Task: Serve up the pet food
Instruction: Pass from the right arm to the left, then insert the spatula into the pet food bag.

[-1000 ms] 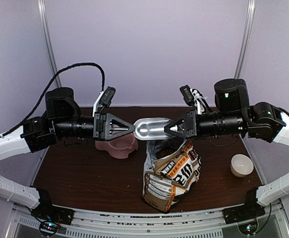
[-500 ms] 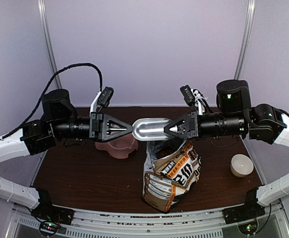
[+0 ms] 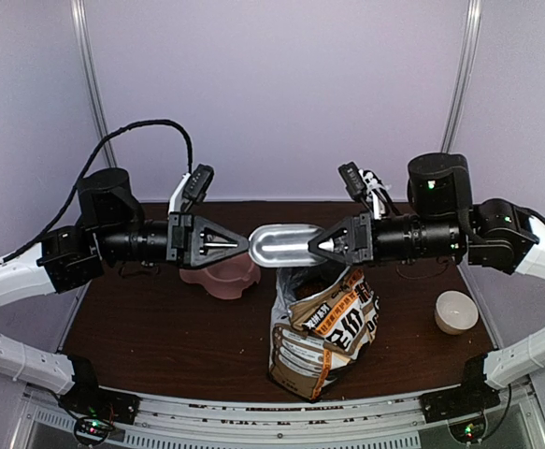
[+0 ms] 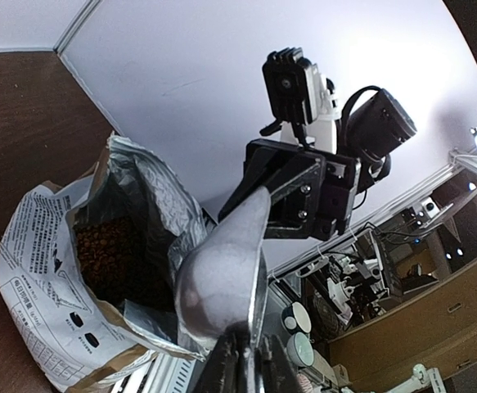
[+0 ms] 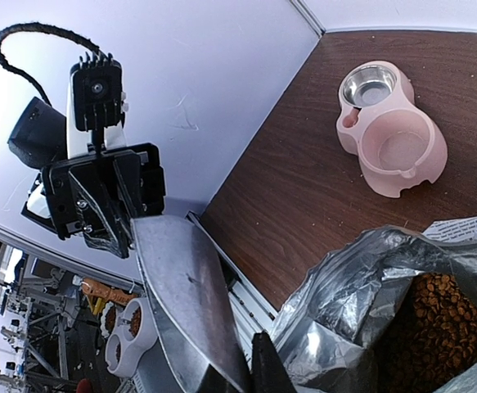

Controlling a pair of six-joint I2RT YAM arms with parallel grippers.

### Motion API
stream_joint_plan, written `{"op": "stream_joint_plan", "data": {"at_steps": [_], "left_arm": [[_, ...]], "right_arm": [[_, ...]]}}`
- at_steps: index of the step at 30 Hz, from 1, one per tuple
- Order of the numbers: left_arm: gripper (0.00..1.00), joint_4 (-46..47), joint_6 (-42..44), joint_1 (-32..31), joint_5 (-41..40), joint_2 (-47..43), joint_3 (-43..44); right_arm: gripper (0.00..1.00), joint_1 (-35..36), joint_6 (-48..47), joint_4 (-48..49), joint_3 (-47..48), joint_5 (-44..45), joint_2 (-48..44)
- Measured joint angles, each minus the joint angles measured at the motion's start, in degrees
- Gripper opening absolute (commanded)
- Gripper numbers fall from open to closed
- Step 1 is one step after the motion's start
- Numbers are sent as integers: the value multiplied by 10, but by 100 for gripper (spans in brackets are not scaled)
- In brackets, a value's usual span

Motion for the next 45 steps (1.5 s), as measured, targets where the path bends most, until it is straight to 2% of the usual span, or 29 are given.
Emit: {"op": "stream_joint_plan", "data": {"at_steps": [5, 9, 12, 17, 24, 27, 30, 34, 38, 45], "left_arm": [[0, -22, 6, 0, -17, 0, 2], [0, -52, 23, 0, -36, 0, 14], [0, -87, 38, 0, -51, 2, 38], [0, -164, 77, -16, -88, 32, 126], [0, -300, 132, -63, -173, 109, 254], [0, -358, 150, -83, -210, 148, 291], [0, -408, 164, -99, -243, 191, 324], [0, -458, 175, -106, -263, 226, 343], [0, -507, 188, -111, -284, 269, 392], [0, -580, 198, -131, -316, 400, 515]], "right_arm": [[42, -3, -5, -2, -19, 24, -1], [52, -5, -23, -22, -24, 56, -21], [55, -7, -33, -31, -24, 75, -54], [55, -9, -43, -71, -22, 133, -97], [57, -13, -44, -153, -10, 212, -56], [54, -13, -49, -172, -5, 230, -25], [46, -13, -56, -184, -3, 241, 0], [20, -13, -55, -200, -3, 256, 18], [1, -13, -54, -195, -17, 265, 5], [0, -13, -49, -166, -50, 266, -22]]}}
